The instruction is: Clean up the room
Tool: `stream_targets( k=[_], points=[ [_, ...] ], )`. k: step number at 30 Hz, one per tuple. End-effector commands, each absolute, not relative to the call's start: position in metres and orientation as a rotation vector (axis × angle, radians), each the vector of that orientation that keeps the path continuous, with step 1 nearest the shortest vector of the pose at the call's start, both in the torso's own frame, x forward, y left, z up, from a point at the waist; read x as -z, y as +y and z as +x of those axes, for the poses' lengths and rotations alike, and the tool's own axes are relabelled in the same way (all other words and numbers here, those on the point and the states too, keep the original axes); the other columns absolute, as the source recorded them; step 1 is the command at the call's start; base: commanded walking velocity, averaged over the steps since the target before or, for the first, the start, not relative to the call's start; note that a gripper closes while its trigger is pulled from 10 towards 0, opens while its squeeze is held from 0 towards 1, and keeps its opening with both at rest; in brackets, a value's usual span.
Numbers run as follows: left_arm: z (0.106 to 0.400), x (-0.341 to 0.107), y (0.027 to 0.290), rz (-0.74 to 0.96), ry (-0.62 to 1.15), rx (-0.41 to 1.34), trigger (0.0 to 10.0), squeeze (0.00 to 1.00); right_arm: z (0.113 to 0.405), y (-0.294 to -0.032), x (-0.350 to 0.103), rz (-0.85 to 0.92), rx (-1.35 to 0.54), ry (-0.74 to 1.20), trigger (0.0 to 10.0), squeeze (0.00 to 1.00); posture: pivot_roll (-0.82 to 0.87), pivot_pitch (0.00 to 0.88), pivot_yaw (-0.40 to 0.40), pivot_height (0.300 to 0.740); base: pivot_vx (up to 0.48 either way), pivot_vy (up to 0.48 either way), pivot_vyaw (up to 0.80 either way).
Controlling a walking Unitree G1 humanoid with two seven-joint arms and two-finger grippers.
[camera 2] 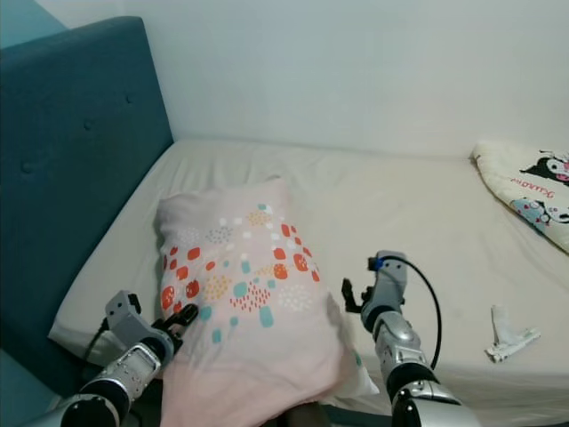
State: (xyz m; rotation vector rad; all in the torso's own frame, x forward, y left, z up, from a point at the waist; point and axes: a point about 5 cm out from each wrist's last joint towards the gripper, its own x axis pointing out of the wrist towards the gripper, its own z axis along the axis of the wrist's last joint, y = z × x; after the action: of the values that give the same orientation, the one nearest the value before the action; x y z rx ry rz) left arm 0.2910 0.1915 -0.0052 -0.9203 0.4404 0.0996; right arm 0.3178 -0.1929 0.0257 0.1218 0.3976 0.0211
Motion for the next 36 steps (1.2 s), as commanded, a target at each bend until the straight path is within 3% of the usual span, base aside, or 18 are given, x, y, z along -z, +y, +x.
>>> stream_targets(
  k=[1, 17, 31, 36],
  points=[
    [0.295, 0.003, 0.180, -0.967, 0.452, -0.048, 10.0, 0.00, 0.319, -0.193, -0.028, 0.102, -0.032, 0.393, 10.0, 0.00, -0.23, 0.001, -0.052, 0.637, 0.000, 0.000, 0.00],
    [0.291, 0.008, 0.161, -0.789, 0.526, 0.061, 10.0, 0.00, 0.324, -0.193, -0.034, 0.095, -0.032, 0.376, 10.0, 0.00, -0.23, 0.000, -0.043, 0.637, 0.000, 0.000, 0.00],
    [0.307, -0.020, 0.085, -0.814, 0.501, 0.474, 10.0, 0.00, 0.324, -0.193, -0.033, 0.095, -0.014, 0.390, 10.0, 0.00, -0.22, 0.000, -0.028, 0.637, 0.000, 0.000, 0.00],
    [0.303, -0.016, 0.065, -0.609, 0.571, 0.506, 10.0, 0.00, 0.325, -0.193, -0.034, 0.098, -0.008, 0.387, 10.0, 0.00, -0.22, 0.000, -0.022, 0.637, 0.000, 0.000, 0.00]
  ],
)
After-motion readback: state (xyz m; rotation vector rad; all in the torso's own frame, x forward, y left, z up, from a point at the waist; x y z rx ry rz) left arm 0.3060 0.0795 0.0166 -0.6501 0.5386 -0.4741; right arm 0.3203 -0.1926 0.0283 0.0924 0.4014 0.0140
